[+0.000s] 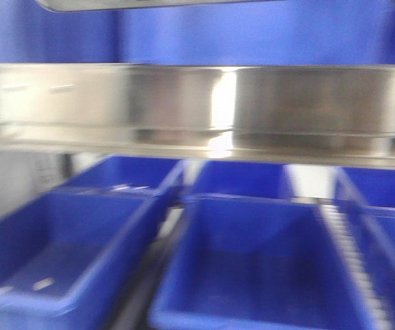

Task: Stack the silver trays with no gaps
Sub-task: 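Align the base at the rack and raise the tray above the upper shelf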

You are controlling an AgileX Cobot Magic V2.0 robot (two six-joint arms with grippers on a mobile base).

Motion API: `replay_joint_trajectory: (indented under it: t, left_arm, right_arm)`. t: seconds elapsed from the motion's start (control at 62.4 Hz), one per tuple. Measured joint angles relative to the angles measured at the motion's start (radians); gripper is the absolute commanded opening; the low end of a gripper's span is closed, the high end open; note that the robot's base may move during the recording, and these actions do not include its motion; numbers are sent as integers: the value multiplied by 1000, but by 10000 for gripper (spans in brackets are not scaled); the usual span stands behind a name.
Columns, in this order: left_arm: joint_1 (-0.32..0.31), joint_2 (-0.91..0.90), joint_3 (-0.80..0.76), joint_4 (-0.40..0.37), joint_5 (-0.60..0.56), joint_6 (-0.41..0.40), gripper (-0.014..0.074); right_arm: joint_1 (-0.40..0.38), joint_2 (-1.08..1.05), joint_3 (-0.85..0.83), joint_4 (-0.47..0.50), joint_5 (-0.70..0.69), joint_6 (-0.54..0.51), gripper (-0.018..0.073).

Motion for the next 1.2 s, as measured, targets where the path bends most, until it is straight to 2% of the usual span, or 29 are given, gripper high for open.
replay_joint_trajectory:
  t: [1.202]
  left_arm:
    - [0,0,0,0,0,0,-48]
  right_arm:
    - [0,0,0,0,2,0,55]
